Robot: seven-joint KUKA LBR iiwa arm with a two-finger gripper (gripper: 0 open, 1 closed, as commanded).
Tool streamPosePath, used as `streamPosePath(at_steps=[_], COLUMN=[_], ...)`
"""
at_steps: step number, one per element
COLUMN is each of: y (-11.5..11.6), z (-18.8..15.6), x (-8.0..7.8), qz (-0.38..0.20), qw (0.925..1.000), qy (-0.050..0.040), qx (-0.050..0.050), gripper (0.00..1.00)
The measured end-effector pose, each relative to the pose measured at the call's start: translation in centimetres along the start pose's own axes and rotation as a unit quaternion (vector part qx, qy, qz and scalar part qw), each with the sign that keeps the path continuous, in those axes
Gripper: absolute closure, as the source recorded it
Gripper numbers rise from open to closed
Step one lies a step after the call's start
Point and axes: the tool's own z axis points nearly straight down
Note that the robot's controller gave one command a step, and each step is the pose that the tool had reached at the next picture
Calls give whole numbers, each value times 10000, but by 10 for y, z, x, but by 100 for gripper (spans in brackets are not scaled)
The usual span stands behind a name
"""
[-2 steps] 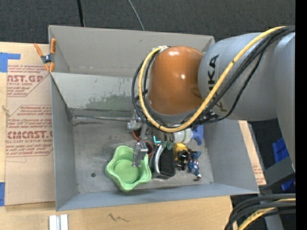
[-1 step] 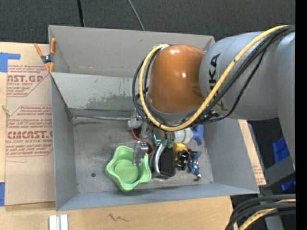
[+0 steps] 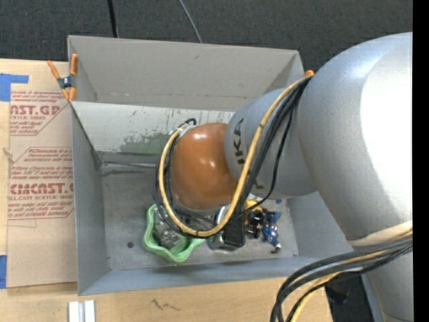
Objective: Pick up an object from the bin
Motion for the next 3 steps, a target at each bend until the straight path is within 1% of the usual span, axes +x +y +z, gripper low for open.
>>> streamPosePath(at_steps=[1,2,3], y=[-2,1,0], z=[0,-3,-1], x=[0,-5,-1], qz=[16,8,9], qw=[10000,9999,10000], qy=[-17,-100,-32], qx=[7,-14,-7], gripper=[0,100,0])
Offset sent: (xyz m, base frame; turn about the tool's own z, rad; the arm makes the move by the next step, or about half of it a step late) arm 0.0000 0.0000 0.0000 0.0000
